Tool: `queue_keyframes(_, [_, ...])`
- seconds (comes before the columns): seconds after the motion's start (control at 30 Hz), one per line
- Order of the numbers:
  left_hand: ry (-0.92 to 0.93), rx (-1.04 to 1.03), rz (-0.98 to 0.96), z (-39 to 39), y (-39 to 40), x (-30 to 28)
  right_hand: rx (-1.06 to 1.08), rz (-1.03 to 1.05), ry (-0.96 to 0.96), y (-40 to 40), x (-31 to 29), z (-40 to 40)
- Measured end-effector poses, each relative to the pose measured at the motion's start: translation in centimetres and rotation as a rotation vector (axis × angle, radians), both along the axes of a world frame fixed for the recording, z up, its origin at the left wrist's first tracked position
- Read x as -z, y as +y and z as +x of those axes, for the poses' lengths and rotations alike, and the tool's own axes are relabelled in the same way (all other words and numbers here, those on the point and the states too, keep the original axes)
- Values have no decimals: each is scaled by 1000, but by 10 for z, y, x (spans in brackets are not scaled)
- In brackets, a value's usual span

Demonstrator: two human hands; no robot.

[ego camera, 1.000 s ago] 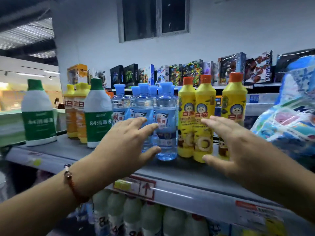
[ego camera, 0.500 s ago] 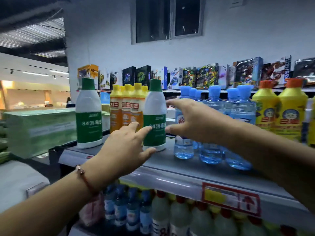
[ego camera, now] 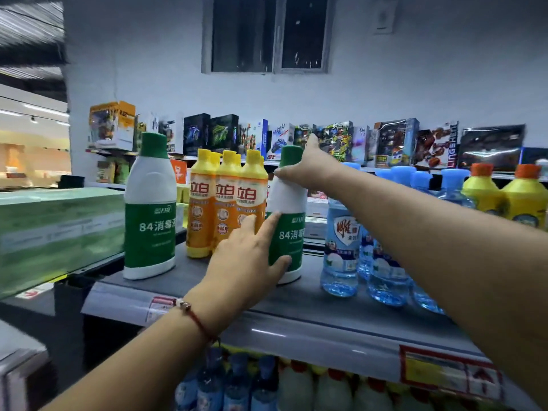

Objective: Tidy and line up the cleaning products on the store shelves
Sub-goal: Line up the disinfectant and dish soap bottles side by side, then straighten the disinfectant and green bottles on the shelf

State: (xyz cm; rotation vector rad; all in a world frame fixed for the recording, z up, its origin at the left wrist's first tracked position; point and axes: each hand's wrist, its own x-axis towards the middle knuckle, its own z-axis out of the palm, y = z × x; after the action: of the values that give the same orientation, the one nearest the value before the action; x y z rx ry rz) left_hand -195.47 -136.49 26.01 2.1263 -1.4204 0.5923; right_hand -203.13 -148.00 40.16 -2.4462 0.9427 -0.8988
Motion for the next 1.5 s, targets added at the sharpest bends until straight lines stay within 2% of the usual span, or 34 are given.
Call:
queue_keyframes(0.3, [202,157,-184,-1,-19,13,-55,66,-152,-5,6,0])
queue_keyframes(0.47, [561,312,-291,6,-26,15,-174,69,-274,12,10,-27])
queue_keyframes(0.53, [636,362,-298,8,-30,17,-220,50,-303,23,15,-40])
queue_keyframes(0.63, [634,422,-412,3,-34,22,-282,44,-345,39,20,-60])
queue_keyframes(0.77, [520,527,-639,-19,-22,22,-394,32,-402,67,13,-89])
queue_keyframes(0.9, [584,658,-810,-52,8,11,-448,-5,-487,88,7,-120])
queue_keyframes(1.0, [805,875,-879,-86,37,14,-408,98,-482,85,32,-140])
queue_keyframes(1.07, [1013,924,-885,-109,52,23,-387,254,-428,82,71,-149])
queue_keyframes(1.17, [1268,881,-850,-139,63,49,-456,532,-441,87,138,-167])
queue_keyframes(1.23, [1410,871,-786,-160,65,69,-478,641,-461,102,176,-186])
queue_keyframes(1.37, [1658,765,-704,-203,63,115,-375,721,-593,128,233,-233])
queue_keyframes(1.5, [1845,700,-554,-262,61,159,-213,740,-634,146,274,-297])
